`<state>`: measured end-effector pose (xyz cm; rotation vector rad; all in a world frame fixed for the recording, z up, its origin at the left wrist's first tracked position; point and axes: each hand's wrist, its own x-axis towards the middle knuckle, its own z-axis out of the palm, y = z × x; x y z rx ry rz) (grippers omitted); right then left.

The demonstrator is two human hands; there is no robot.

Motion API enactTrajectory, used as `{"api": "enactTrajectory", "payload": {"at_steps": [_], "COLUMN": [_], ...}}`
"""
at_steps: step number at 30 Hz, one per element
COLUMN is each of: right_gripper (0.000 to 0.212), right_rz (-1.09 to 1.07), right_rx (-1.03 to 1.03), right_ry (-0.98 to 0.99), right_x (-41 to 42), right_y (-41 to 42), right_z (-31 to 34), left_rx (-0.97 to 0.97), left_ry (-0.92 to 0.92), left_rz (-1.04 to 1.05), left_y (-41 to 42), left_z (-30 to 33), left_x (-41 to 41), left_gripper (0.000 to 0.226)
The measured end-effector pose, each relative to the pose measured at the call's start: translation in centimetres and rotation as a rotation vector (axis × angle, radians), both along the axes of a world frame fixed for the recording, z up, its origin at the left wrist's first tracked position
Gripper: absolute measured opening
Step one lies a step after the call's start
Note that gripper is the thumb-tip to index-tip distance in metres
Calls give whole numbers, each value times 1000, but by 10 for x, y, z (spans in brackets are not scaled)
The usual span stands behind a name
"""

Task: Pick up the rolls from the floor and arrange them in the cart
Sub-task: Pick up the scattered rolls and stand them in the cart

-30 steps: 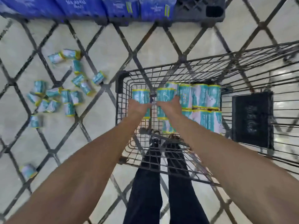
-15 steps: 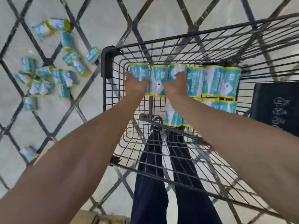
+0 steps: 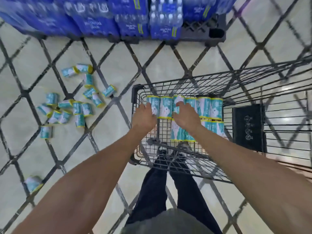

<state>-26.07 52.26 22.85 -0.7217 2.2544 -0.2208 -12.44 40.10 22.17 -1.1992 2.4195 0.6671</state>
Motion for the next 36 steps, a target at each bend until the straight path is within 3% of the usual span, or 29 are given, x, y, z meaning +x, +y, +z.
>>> {"api": "enactTrajectory", "payload": {"at_steps": [5, 11, 20, 23, 36], "right_gripper": [54, 56, 45, 50, 52], "right_rz": [179, 312, 466, 549, 697], "right_rx": [-2, -85, -208, -206, -132], "right_ry": [140, 259, 276, 308, 235], "right_x": [36, 107, 258, 299, 439], "right_y": [19, 42, 71, 65, -75], "right_z": [98, 155, 184, 194, 179], "left_rx": [-150, -283, -307, -315, -284], "left_ry": [-43, 29, -2, -38, -66], "left_rz": [-155, -105, 101, 190, 396], "left_y": [11, 38, 86, 84, -12], "left_z": [98, 159, 189, 195, 175], "left_x": [38, 114, 304, 356, 526], "left_gripper": [49, 42, 46, 44, 43]}}
